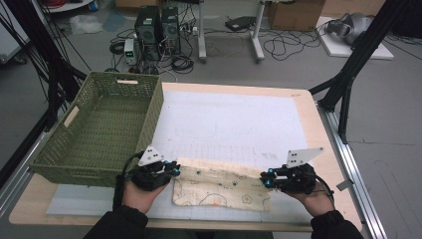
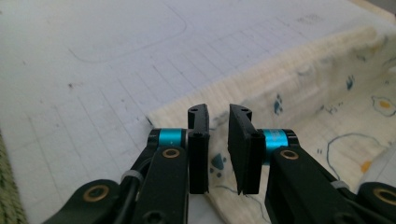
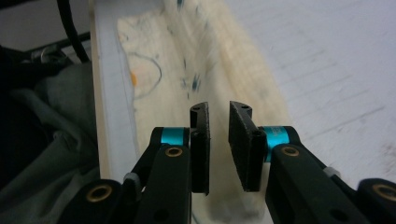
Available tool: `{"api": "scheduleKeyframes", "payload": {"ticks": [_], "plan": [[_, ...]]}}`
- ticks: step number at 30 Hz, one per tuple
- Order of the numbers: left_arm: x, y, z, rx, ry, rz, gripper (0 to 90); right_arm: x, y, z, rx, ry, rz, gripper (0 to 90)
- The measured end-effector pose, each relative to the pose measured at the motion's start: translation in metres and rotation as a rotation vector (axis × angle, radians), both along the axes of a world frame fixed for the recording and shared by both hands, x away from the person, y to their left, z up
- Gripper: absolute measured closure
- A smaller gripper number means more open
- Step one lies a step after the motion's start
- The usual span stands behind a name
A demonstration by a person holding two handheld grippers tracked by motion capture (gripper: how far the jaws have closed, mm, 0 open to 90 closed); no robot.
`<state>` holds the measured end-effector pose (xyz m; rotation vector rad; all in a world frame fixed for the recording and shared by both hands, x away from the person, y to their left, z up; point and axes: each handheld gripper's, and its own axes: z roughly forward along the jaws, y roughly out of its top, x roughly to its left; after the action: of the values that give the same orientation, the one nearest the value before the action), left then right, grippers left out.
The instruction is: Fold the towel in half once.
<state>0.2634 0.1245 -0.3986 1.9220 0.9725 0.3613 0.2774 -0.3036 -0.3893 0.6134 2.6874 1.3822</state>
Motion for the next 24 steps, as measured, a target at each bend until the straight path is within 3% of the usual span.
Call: {"api": "scheduleKeyframes", "payload": {"ticks": [2,4,12,16,18,19,22,24], "plan": [[0.001,0.000,0.003,-0.003,-0.010,-0.001,74.8,0.002,-0.002,0.005,0.024,-0.008,-0.013,76.5],[0.002,-0.001,0.004,0.003,-0.011,-0.002,74.3,0.006,-0.003,0.006,0.012,-0.009,-0.033,75.4],[0.013,-0.009,-0.015,0.044,0.023,0.000,72.7,0.020,0.001,-0.022,-0.081,0.017,-0.083,67.9],[0.023,-0.014,-0.023,0.063,0.033,0.007,72.7,0.030,-0.001,-0.026,-0.078,0.009,-0.125,67.3],[0.027,-0.017,-0.028,0.072,0.048,0.010,72.9,0.036,-0.004,-0.029,-0.069,0.018,-0.142,69.5],[0.029,-0.018,-0.030,0.077,0.054,0.007,73.6,0.039,-0.004,-0.031,-0.067,0.043,-0.141,72.8],[0.030,-0.022,-0.036,0.097,0.076,-0.004,75.3,0.045,-0.001,-0.038,-0.125,0.055,-0.124,77.7],[0.030,-0.023,-0.039,0.119,0.089,-0.005,75.2,0.048,0.002,-0.043,-0.183,0.035,-0.139,78.9]]}}
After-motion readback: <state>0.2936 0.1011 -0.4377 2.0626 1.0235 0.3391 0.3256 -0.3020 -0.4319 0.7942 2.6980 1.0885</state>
